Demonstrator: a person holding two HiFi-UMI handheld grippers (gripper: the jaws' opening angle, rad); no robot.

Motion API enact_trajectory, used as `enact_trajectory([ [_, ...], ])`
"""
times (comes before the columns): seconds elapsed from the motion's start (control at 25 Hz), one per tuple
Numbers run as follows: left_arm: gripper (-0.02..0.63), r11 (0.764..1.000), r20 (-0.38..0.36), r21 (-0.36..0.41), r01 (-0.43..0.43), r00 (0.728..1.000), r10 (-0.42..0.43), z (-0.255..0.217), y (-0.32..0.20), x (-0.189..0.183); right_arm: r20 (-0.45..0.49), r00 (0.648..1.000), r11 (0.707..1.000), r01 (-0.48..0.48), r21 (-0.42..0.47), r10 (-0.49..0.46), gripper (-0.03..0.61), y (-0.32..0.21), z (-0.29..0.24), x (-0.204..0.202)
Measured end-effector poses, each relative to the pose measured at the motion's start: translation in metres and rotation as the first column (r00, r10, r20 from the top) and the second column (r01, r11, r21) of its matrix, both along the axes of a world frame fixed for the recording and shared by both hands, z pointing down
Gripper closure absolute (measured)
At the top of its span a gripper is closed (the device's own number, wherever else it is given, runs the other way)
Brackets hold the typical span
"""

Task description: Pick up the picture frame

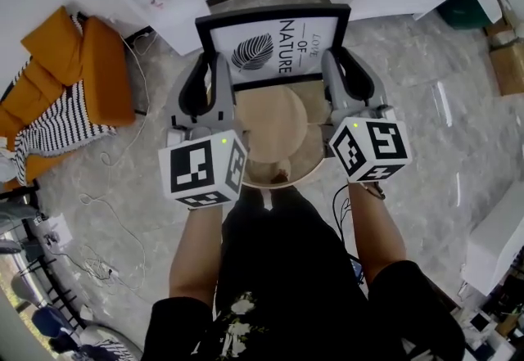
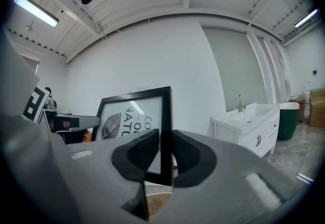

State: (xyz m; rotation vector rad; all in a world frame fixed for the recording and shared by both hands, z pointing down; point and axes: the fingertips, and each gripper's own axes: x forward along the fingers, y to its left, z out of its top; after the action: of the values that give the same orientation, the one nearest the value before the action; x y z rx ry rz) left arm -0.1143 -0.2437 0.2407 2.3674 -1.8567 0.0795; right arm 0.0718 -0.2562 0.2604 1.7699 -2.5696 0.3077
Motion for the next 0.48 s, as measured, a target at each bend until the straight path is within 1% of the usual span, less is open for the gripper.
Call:
enact_trajectory([
  [0.28, 0.540, 0.996, -0.001, 0.091, -0.006, 1.000, 0.006, -0.039, 0.015, -0.004, 0.017, 1.000, 0.996, -0.010, 0.084, 0.008, 0.500, 0.018, -0.036, -0.004],
  [0.48, 0.540, 0.988, -0.010, 0.153, -0.013, 1.000, 0.015, -0.063, 0.028, -0.006, 0.009, 1.000, 0.988, -0.010, 0.152, 0.009, 0.500, 0.030, -0.064, -0.005],
])
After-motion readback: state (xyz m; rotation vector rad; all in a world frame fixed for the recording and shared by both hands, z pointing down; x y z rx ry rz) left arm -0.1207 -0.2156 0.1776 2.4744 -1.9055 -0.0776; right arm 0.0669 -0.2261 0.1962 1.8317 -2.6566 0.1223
